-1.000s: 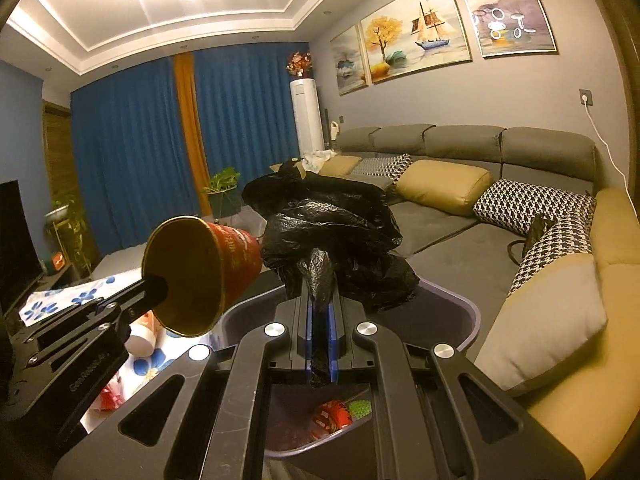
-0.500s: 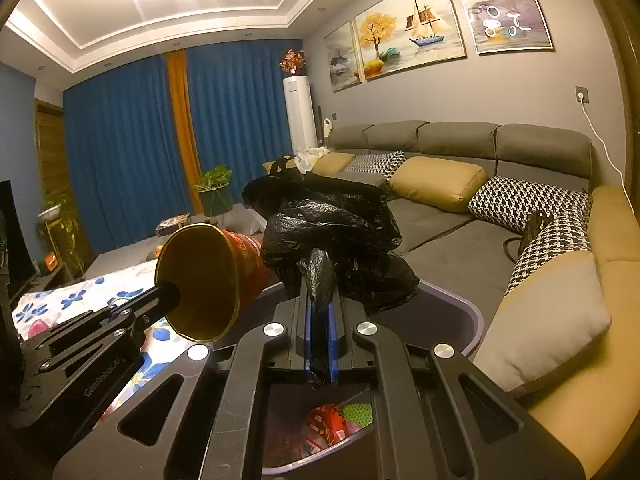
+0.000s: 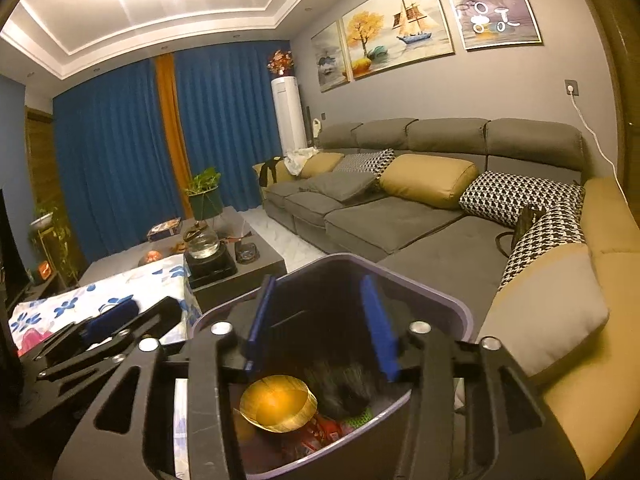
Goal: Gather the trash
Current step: 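Open both grippers over the grey bin to drop the items, then move both tools back over the bed of trash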
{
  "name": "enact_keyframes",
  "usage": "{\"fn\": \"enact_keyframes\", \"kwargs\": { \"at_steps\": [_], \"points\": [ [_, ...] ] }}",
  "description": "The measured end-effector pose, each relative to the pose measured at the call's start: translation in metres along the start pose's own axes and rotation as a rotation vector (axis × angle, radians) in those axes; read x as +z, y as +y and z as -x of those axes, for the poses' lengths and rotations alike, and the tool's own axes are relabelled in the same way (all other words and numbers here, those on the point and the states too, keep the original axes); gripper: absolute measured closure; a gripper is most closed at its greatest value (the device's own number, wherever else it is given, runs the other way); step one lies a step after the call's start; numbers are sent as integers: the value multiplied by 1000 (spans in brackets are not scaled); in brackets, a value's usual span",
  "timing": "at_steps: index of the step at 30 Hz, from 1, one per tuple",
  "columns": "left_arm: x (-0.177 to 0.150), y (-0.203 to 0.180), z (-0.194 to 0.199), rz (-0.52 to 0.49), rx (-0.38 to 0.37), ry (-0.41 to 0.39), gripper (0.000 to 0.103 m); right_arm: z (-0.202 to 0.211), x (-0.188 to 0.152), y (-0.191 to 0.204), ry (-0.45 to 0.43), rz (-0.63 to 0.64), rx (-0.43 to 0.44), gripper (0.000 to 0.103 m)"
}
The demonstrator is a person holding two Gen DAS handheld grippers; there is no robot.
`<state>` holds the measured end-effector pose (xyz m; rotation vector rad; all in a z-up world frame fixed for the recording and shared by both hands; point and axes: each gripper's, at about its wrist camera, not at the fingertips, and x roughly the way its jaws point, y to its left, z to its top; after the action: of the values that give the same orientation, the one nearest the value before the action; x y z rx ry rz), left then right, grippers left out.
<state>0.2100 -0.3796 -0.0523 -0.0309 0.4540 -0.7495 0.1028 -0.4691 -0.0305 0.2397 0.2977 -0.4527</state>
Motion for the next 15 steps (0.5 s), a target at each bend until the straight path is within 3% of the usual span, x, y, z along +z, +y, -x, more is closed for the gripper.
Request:
{"fn": "enact_keyframes", "kwargs": {
  "at_steps": [2,8,15],
  "points": [
    [0,6,7,20,32,-13,19,5,1,-2,-12,-8,-6,45],
    [-4,22,35,36,156,-23,11,22,1,-2,-55,-2,-28,18],
    [-17,47,81,61,313,-28,10,43,-5,10,-67,29,-16,14]
  ]
}}
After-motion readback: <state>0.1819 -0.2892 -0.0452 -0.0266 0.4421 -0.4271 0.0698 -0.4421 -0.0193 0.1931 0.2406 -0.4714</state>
